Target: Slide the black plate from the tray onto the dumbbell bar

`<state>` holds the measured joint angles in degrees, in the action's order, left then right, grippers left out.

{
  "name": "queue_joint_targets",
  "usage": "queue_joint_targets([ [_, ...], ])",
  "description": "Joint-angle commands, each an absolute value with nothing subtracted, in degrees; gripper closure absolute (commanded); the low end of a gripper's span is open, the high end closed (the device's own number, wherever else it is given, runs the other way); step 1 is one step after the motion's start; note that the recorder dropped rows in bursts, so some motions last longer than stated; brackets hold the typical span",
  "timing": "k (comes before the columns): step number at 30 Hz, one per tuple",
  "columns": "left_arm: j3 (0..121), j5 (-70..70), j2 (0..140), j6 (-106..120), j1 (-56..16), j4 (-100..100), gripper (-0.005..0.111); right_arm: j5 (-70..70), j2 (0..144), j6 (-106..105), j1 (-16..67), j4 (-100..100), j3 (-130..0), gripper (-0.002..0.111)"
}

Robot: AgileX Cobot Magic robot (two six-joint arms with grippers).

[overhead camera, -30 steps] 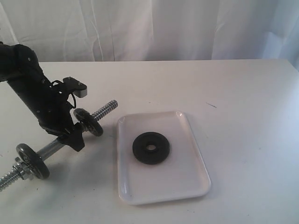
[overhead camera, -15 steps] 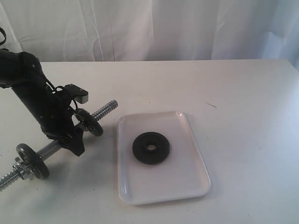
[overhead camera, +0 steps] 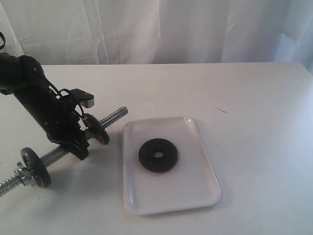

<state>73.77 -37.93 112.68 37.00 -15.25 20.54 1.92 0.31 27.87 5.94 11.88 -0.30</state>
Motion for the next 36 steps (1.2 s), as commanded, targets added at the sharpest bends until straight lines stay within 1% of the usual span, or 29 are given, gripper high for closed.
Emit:
queue_joint_targets([
  [1,73.84,-37.10,109.77,40.59,-15.55,26.83,0.107,-0.58,0.00,34.20,5.65,12.05,0.00,0.108],
  [5,73.75,-36.56,105.52,42.82,-15.55,28.78,0.107,-7.19,0.00,34.73,5.65,12.05,0.00,0.108],
  [8,73.75,-36.45,102.58,43.70,-15.55,30.16,0.107,-7.94,0.00,34.91,5.65,12.05,-1.04,0.108],
  [13,73.75,-36.57,99.81,43.90,-15.55,30.16,0.107,-5.21,0.00,34.50,5.65,11.94,-5.91,0.108],
  [18,72.99,-38.03,98.16,43.90,-15.55,30.16,0.107,4.91,1.35,27.11,5.65,11.82,-15.03,0.108],
  [25,68.28,-37.70,95.90,46.46,-15.55,33.88,0.107,21.41,15.52,10.39,5.65,11.82,-31.01,0.108],
  [31,64.88,-37.71,92.84,46.52,-15.55,34.91,0.107,30.45,31.40,-1.92,5.65,13.71,-42.04,0.108],
  [36,63.26,-37.60,89.12,46.67,-15.55,35.06,0.107,36.00,45.70,-15.28,5.65,21.69,-50.18,0.108],
])
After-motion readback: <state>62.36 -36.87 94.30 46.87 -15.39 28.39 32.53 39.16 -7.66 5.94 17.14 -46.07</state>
